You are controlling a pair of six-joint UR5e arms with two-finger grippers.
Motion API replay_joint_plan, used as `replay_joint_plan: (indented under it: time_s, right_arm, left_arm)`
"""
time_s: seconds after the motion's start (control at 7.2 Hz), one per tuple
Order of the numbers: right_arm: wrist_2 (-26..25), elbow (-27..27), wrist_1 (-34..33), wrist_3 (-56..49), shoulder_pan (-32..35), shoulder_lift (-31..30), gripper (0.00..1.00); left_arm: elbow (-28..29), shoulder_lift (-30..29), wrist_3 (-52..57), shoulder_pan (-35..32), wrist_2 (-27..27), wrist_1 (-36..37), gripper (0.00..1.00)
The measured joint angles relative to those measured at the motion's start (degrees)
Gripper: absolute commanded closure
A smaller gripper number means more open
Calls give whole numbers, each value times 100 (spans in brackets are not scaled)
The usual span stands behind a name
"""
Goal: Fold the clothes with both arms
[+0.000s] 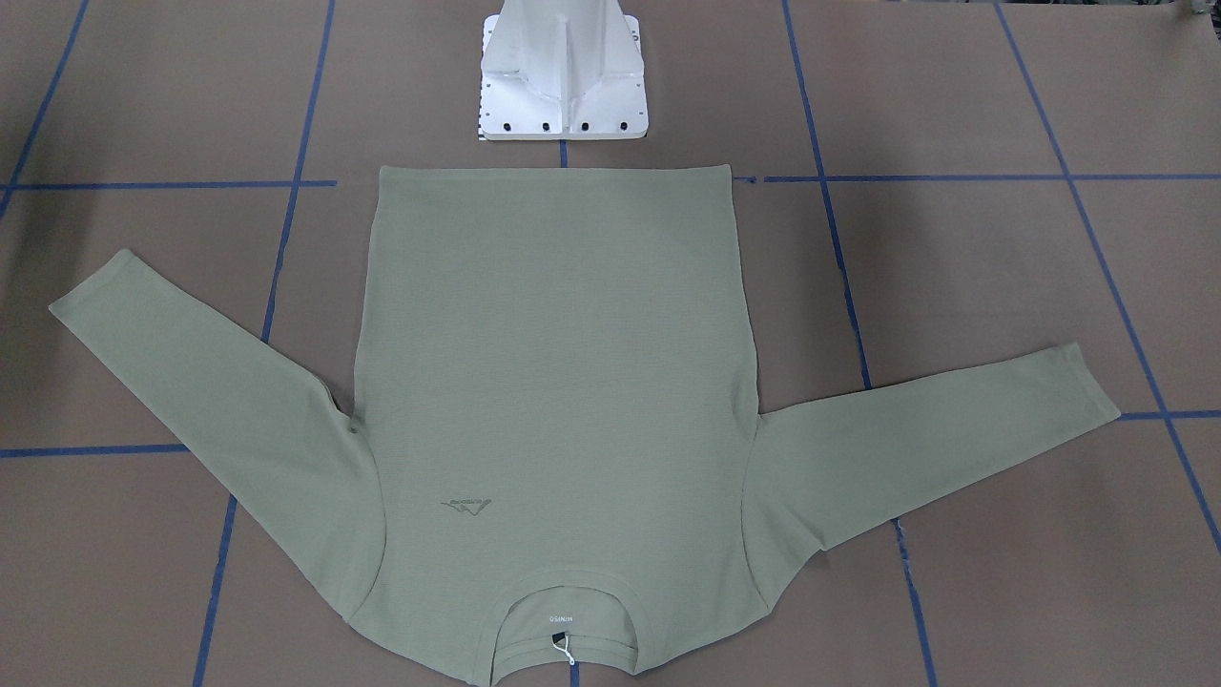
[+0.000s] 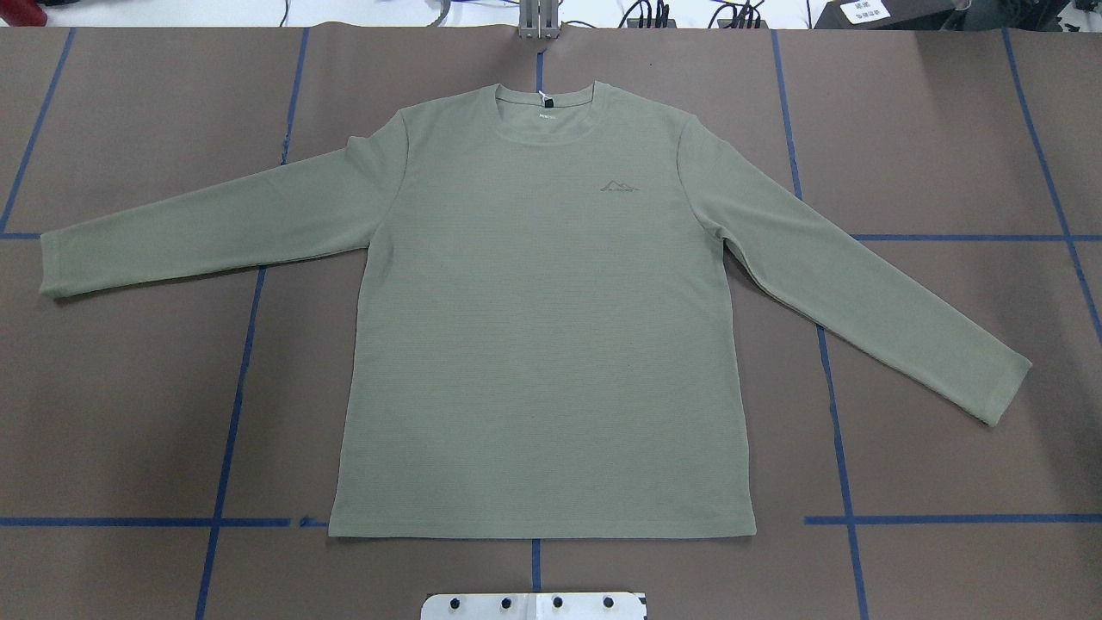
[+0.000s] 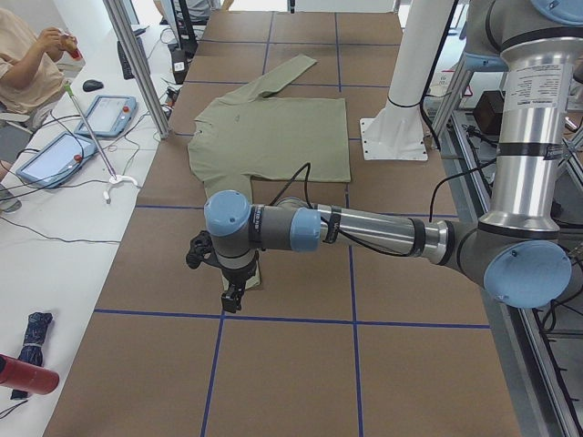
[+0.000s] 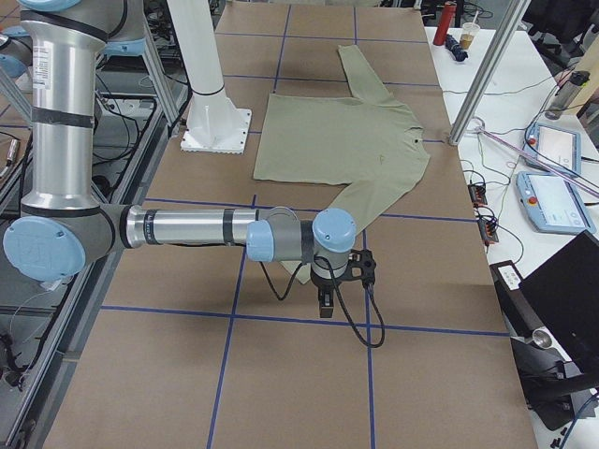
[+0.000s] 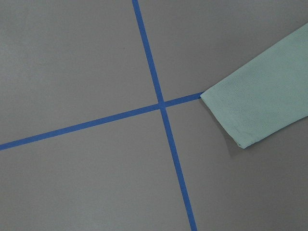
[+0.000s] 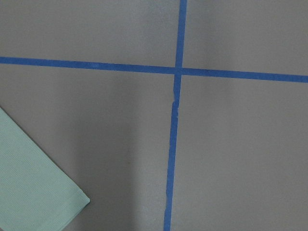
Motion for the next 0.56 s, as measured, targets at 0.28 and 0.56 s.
replay_joint_plan:
  time_s: [0.28,0.56]
  right_arm:
    - [1,2,5,0,-2,-11,0]
    - [85,20,6,4,-3,-27,0]
  left_arm:
    - [-60,0,2,0,0,12,0]
    - [-107,-11,4,1,-9,15,0]
